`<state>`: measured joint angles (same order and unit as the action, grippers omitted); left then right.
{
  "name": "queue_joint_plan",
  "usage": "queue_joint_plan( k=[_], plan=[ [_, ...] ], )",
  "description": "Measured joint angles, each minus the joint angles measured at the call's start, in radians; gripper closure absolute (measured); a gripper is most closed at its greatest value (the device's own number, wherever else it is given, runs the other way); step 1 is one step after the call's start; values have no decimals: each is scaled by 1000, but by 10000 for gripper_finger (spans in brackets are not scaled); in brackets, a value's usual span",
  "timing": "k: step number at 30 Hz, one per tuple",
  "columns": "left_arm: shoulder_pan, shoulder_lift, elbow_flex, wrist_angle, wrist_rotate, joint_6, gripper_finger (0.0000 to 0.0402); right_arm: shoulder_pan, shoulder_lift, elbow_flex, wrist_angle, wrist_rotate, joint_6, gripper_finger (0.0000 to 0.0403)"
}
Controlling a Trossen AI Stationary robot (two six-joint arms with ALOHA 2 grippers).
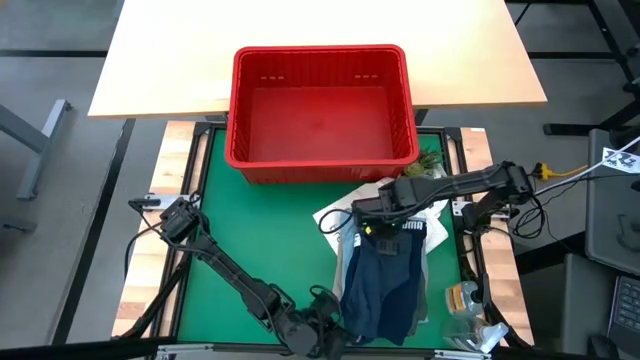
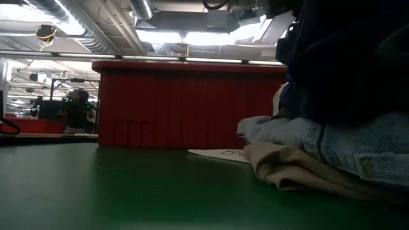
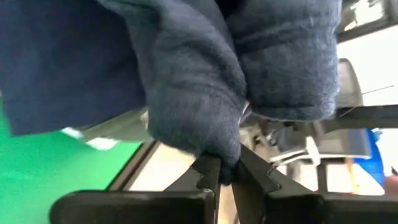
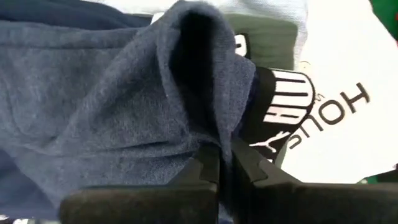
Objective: Fold Laundry from Bin
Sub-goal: Stack the dark gray shorts on top of the dark blue boxer
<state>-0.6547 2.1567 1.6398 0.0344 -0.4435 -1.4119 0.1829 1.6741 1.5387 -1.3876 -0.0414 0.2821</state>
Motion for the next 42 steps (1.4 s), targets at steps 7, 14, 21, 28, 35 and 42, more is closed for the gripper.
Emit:
queue_joint_plan(
  k=[7,14,21,28,35,42],
  plan=[
    [1,0,0,-95,29,59,364,-1,14,0,5,124,-1,398],
    [0,0,0,-120,141,129,363,0,14,0,8,138,-1,398],
    [1,0,0,-121,236,244,362,0,14,0,10,140,0,371],
    [4,-4,-1,-122,224,330,366,0,14,0,8,209,0,290],
    [27,-60,-1,-146,224,462,388,0,13,4,-28,194,1,237],
    [68,-148,-1,-291,201,556,398,9,6,77,-142,162,22,233]
  ],
)
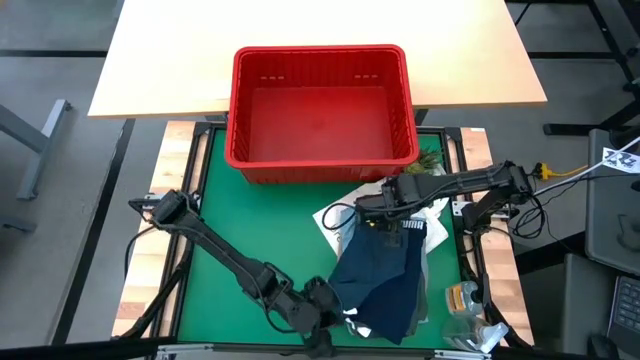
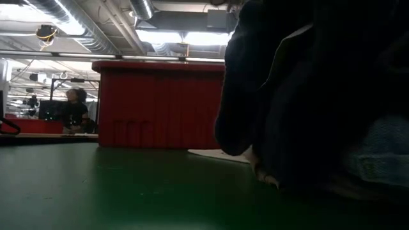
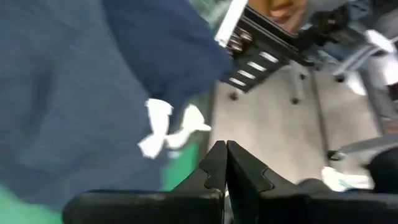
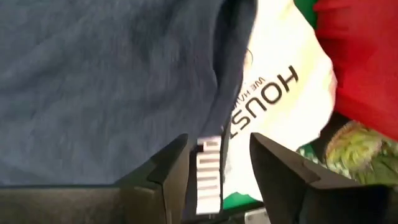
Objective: Fold Laundry from Bin
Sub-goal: Stack the dark gray shorts on top of the dark blue boxer
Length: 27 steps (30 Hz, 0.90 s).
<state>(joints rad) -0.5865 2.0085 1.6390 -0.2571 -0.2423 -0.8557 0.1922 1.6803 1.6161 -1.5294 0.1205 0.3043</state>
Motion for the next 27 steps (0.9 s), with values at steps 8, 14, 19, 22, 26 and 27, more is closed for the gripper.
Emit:
queue_joint_plan(
  k=[8,14,19,22,26,27],
  plan=[
    [81,-62,0,-74,-75,175,399,144,-24,-6,-41,-9,117,233],
    [163,-84,0,-76,-2,304,399,301,-25,-67,-33,94,117,233],
    [223,-87,0,-86,81,373,399,384,-25,-123,-15,107,145,233],
    [250,-87,0,-124,134,399,399,418,-25,-146,18,87,156,233],
    [280,-87,0,-196,161,401,399,461,-24,-160,116,86,156,233],
    [284,-87,0,-212,161,402,399,471,-24,-161,150,86,156,233]
  ],
)
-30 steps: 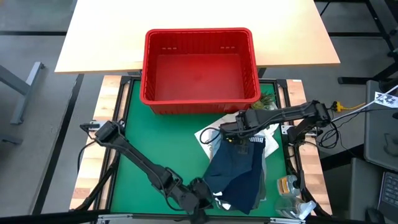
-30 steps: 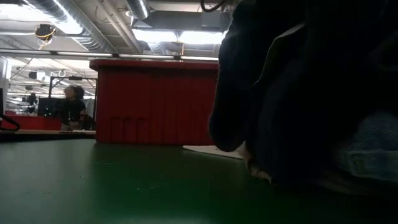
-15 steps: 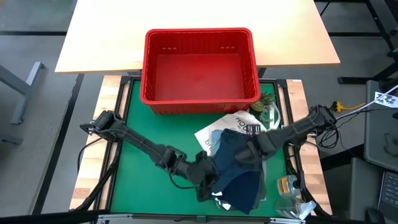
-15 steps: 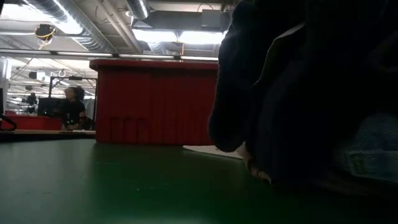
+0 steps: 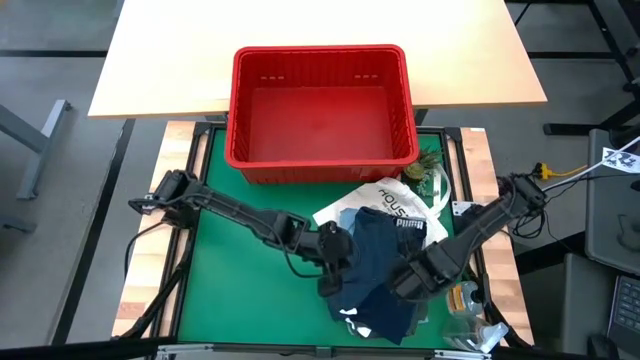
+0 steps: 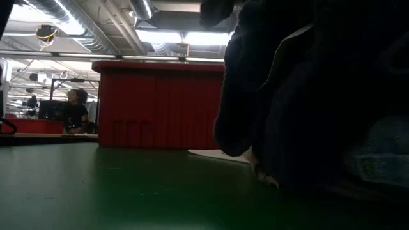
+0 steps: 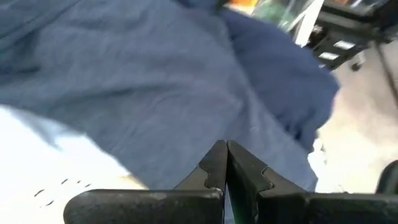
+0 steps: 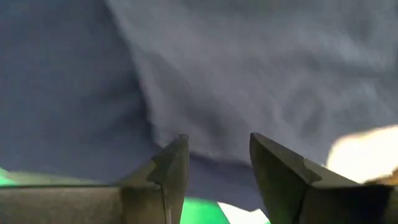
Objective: Fold Laundry from Bin
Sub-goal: Stack the dark gray shorts on top of the dark blue boxer
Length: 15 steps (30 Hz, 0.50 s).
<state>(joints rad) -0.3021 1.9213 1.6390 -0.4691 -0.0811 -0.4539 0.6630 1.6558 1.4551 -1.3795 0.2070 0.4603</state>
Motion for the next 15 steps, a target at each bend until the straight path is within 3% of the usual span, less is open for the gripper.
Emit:
queue_joint_plan(
  k=[9,15],
  plan=[
    [24,-16,0,-153,25,49,399,46,12,0,426,11,-11,233],
    [39,-57,0,-193,17,97,399,43,83,0,616,39,-98,233]
  ],
)
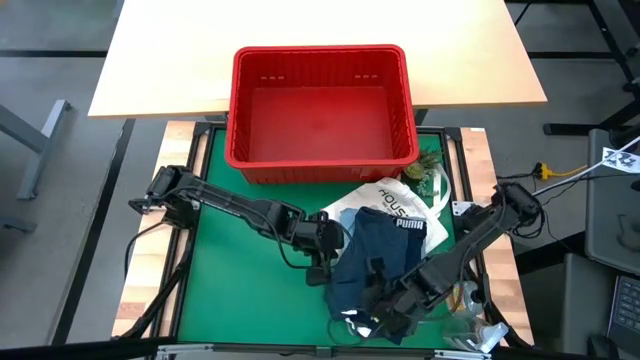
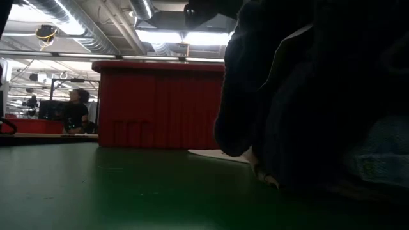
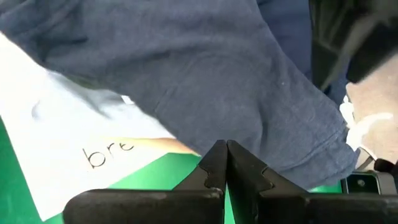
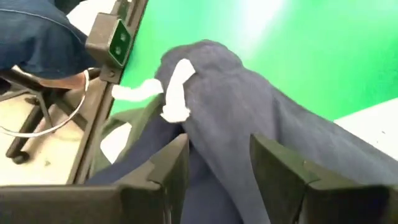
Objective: Fold Laundry from Bin
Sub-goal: Stack the dark gray shorts on top of the dark blue boxer
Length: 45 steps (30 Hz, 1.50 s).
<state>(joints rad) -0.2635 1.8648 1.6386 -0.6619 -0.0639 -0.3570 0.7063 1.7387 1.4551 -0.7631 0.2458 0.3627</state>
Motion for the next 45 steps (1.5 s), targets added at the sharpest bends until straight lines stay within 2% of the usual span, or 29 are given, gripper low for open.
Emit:
queue_joint_plan(
  k=[9,15,18,23,24,28,31,36,45],
  plan=[
    [-13,-11,0,-45,3,0,399,1,104,0,54,10,-61,233],
    [-14,-11,0,-44,3,0,399,0,125,0,41,67,-56,243],
    [-14,-11,0,-42,3,0,399,0,125,0,29,70,-56,278],
    [-14,-11,0,-42,3,0,399,1,124,32,-4,66,-56,380],
    [-14,-11,0,-42,3,0,399,1,123,45,-27,55,-55,390],
    [-14,-11,0,-42,3,0,399,16,123,108,-117,64,-45,379],
    [-14,-11,0,-42,3,-1,399,43,122,163,-200,77,-37,387],
    [-14,-11,0,-42,3,0,399,106,121,256,-325,87,72,391],
    [-14,-11,0,-39,3,-1,399,189,120,301,-337,247,183,397]
  ],
)
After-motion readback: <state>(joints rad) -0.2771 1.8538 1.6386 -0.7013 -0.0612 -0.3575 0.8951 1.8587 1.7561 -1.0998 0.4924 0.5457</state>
